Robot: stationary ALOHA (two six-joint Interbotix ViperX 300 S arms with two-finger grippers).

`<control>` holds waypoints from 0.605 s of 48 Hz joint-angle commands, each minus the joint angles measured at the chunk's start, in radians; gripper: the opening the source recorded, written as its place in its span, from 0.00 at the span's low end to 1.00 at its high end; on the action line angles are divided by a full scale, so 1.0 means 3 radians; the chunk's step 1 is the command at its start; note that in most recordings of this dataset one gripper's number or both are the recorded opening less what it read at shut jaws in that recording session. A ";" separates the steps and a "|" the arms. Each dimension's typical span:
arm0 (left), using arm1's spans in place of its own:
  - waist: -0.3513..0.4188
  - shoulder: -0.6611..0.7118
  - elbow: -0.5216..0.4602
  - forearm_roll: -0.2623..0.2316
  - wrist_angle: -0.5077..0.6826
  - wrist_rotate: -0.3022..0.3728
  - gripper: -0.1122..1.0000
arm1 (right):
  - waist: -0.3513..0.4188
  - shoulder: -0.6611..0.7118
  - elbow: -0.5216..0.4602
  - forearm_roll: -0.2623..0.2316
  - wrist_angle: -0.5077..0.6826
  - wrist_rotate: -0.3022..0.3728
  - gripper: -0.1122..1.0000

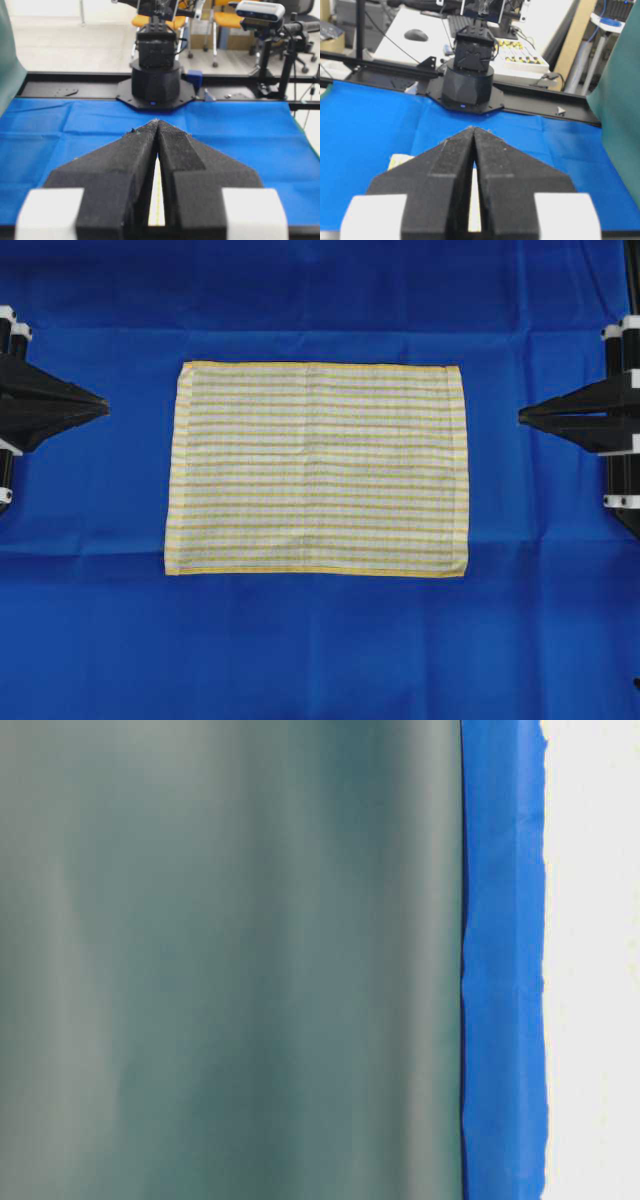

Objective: Fold the yellow towel.
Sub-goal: 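Move both grippers to the far corners of the yellow checked towel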

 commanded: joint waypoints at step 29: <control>0.0874 0.1283 -0.0051 -0.0184 0.0087 -0.0092 0.15 | -0.1115 0.0931 -0.0107 0.0476 0.0813 0.0307 0.19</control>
